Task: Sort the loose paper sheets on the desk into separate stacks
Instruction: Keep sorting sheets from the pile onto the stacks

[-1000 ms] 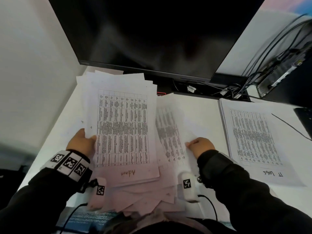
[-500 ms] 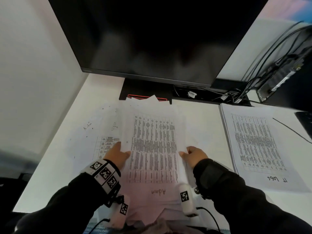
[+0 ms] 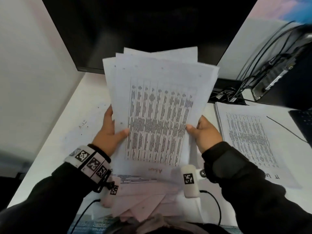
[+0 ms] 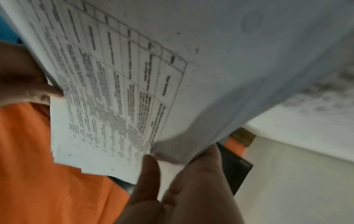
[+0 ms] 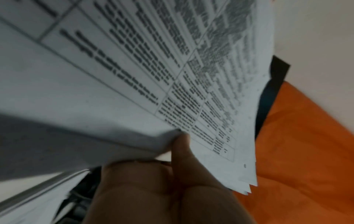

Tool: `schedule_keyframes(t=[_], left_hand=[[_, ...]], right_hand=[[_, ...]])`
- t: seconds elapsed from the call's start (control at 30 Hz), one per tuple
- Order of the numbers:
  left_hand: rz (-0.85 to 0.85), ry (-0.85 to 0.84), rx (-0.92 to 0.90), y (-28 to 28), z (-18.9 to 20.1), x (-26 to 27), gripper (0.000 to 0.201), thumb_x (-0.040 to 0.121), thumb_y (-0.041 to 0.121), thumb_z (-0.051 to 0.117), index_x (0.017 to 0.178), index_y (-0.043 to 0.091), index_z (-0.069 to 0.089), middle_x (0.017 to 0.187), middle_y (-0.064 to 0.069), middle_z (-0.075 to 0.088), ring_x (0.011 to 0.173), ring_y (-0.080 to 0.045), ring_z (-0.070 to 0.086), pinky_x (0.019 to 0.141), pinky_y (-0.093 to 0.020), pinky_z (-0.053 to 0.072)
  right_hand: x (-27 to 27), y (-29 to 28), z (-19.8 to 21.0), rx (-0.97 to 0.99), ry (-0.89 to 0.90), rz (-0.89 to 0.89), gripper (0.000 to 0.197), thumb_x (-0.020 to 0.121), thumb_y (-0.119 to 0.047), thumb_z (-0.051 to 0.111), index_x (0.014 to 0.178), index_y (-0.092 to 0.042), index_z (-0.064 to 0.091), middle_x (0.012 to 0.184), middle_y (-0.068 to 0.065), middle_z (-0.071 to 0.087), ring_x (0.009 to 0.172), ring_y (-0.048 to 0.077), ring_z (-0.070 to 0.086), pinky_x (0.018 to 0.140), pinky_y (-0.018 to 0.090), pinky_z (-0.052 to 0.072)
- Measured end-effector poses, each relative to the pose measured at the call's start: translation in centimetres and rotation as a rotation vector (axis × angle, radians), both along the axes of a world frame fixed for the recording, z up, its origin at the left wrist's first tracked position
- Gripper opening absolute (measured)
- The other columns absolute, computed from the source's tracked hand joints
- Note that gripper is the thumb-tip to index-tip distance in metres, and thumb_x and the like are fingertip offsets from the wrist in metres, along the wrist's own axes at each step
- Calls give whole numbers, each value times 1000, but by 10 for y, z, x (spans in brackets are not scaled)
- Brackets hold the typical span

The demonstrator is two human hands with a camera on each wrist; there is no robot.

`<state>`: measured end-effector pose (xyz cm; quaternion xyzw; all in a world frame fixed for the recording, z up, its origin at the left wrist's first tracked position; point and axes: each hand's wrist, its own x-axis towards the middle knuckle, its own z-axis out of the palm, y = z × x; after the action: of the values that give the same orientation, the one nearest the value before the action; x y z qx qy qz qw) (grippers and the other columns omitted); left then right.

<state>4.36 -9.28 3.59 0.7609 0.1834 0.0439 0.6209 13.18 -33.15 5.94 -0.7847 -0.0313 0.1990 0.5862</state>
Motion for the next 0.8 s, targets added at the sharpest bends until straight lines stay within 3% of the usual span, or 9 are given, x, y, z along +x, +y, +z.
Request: schedule_keyframes(t=[0.07,0.13,0.2,0.23,0.33,0.43,0.53,0.67,0.8], left_hand=[[88,-41,142,-4,18,8,53,91,24,53,138,26,27,111,15,56,105,-12,55,87,-26,42],[148,-179,224,-11,38,13,39,96,15,44,132,24,36,104,29,51,102,1,53,88,-17,41],[161,-333,228,-19,54,14,40,97,9,41,131,29,33,111,31,48,101,21,48,90,-5,37],[167,-386,195,-21,57,14,41,97,8,41,130,31,30,116,29,48,103,24,46,92,-1,36],[165,-434,119,-21,60,11,40,95,18,47,126,35,29,120,24,51,110,16,49,94,-7,40],[156,-426,133,-18,63,11,34,91,25,51,120,32,35,112,23,55,105,10,54,90,-12,45],[165,-433,154,-18,74,17,37,94,15,50,127,14,34,110,20,56,99,11,56,88,-12,47],[190,-472,170,-24,84,25,48,95,12,48,137,6,26,129,-4,54,118,-11,54,101,-33,45],[192,-494,137,-24,82,23,43,90,19,52,128,11,32,120,4,56,113,-11,56,99,-40,46]], right_hand=[[1,6,14,60,-104,-17,35,95,-4,47,102,-38,51,105,-20,61,103,-2,57,98,23,44],[1,10,27,122,-225,-55,35,95,-2,45,112,-32,49,107,-22,58,101,-10,54,93,10,44],[-1,11,37,192,-329,-102,35,95,-1,44,118,-26,48,111,-17,59,106,-6,55,98,13,43],[-2,11,39,215,-360,-119,35,95,0,44,119,-26,47,112,-17,58,107,-5,54,99,15,43],[-3,9,38,256,-372,-86,43,92,0,49,131,-17,41,113,-19,57,107,-10,54,99,17,44],[1,6,38,252,-388,-68,49,85,-9,62,124,-27,39,117,-13,57,112,1,55,98,27,45],[9,8,46,282,-418,-67,43,88,-2,58,119,-24,38,112,-13,57,104,-6,56,93,18,46],[15,17,62,282,-515,-87,36,93,-1,49,122,-23,42,107,-18,56,96,-11,55,86,9,46],[18,14,80,366,-650,-119,46,88,0,55,126,-13,33,119,0,50,105,8,53,83,13,46]])
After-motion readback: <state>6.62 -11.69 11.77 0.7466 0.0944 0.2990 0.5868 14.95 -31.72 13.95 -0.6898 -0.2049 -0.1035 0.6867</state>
